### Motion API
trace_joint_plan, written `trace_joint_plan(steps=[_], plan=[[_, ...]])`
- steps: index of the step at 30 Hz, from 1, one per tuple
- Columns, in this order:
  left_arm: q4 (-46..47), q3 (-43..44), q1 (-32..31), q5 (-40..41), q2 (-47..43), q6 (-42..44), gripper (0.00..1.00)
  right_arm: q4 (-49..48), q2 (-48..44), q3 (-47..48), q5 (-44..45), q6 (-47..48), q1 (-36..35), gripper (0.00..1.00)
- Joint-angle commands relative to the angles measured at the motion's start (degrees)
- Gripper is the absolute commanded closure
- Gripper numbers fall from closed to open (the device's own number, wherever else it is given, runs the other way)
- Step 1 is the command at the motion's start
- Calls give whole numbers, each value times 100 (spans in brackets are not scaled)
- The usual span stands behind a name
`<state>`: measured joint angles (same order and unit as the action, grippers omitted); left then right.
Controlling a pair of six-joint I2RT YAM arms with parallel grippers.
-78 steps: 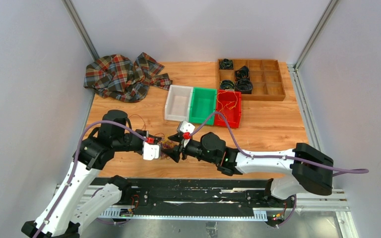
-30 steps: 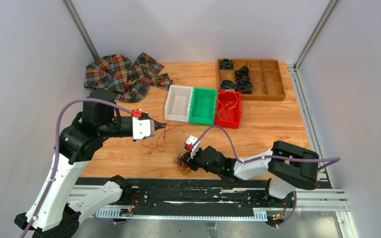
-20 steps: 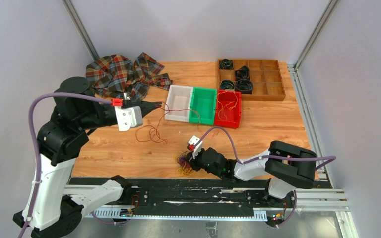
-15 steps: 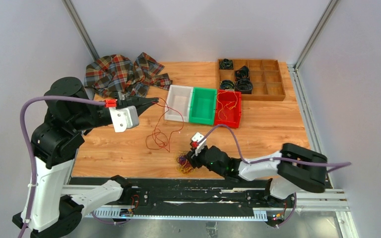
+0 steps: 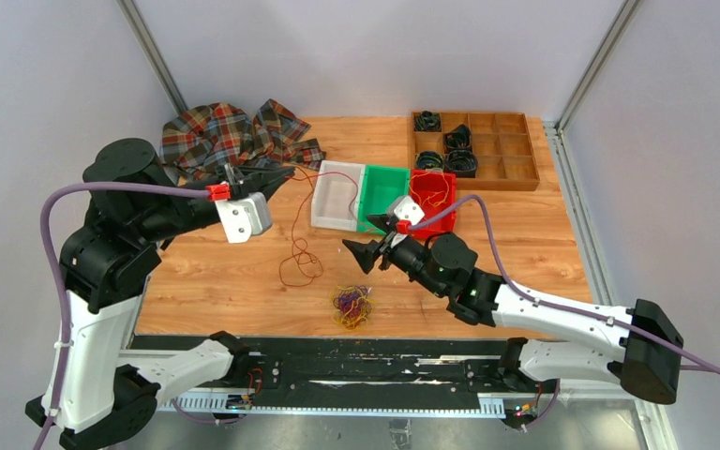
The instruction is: Untangle the cables
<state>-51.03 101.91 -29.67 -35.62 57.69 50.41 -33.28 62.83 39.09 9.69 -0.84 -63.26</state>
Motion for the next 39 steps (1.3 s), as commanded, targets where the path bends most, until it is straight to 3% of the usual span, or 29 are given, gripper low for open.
trace_joint_plan(steps=[1, 12, 21, 30, 33, 38, 39], plan=[[395, 153, -39, 665, -43, 451, 100, 484, 84, 298, -615, 311, 104, 32], [2100, 359, -39, 1246, 116, 598, 100, -36, 1701, 1084, -1614, 91, 104, 29], [2046, 534, -39, 1284, 163, 723, 99, -8, 3103, 1969, -1821, 441, 104, 26], [1925, 610, -39, 1298, 45, 801, 100, 511, 4366, 2667, -1422, 721, 103, 31], [1844, 582, -39, 1335, -14, 796, 100, 490, 4579, 2800, -1401, 738, 103, 46], [1610, 344, -39, 1386, -227, 809, 100, 303, 4268, 2966, -1185, 667, 290, 96], [1572, 274, -39, 1404, -276, 820, 100, 266, 4138, 2968, -1207, 601, 370, 99]])
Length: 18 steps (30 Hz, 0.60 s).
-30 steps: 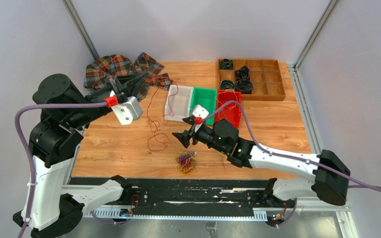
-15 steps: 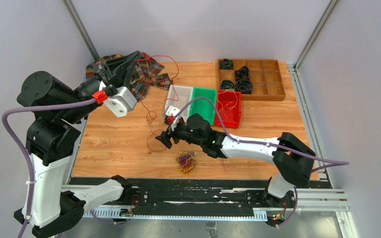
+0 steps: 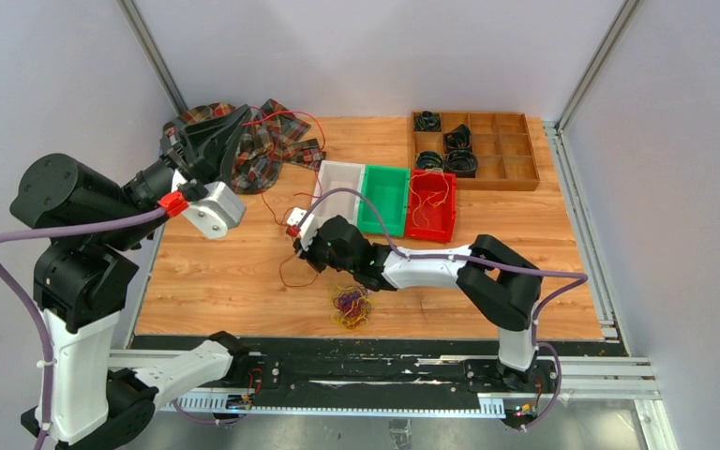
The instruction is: Untangle the cables
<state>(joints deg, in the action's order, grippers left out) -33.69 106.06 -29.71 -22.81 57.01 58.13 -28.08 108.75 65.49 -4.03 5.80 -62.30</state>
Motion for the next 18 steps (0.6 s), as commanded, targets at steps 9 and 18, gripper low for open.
trace_joint_plan(steps=[9, 18], plan=[[-204, -515, -34, 170, -386, -152, 100, -445, -1709, 130, 180, -441, 1105, 99], [557, -1093, -34, -1, -231, -1561, 100, -62, -2273, 18, 400, -435, 1900, 100]])
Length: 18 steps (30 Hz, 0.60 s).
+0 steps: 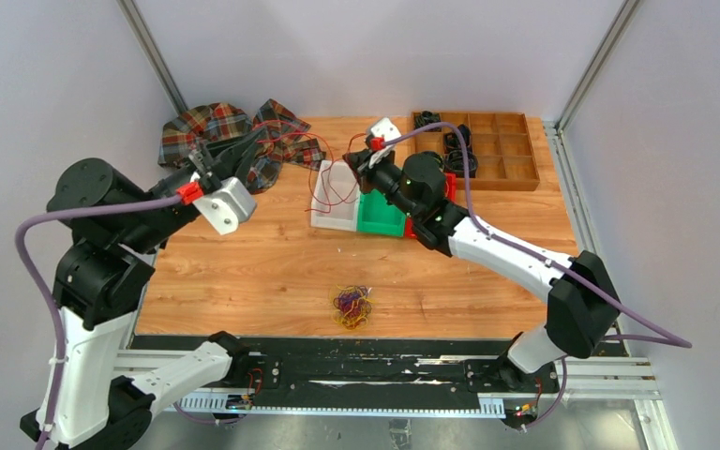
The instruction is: Untangle the cables
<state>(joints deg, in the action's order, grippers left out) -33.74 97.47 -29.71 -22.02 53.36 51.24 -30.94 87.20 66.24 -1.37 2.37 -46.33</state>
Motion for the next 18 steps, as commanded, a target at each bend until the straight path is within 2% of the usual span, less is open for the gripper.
trace_joint_plan(steps=[1, 8, 18], plan=[[696, -309, -34, -132, 169, -1048, 99, 258, -135, -68, 136, -103, 372, 100], [1503, -652, -34, -267, 612, -1735, 100, 274, -129, -295, 192, -75, 695, 100], [1598, -676, -34, -164, 1289, -1816, 99, 318, 297, -238, 265, 81, 1031, 100]])
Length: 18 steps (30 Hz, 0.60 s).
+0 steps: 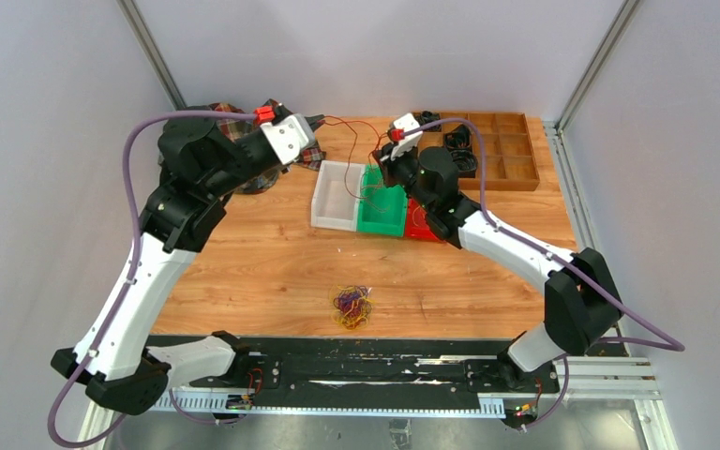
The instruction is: Untangle the cables
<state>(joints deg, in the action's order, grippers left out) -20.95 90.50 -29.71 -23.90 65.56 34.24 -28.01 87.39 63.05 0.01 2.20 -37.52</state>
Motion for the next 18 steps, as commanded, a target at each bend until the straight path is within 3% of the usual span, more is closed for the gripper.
trace_joint_plan(steps=[1, 11, 18], plan=[[323, 27, -34, 49, 126, -125, 100, 61, 367, 132, 208, 145, 168, 99], [141, 0, -34, 118, 388, -8, 99, 469, 828, 158, 1310, 247, 282, 100], [47, -32, -34, 960, 698, 82, 99, 679, 1071, 241, 956, -149, 338, 97]])
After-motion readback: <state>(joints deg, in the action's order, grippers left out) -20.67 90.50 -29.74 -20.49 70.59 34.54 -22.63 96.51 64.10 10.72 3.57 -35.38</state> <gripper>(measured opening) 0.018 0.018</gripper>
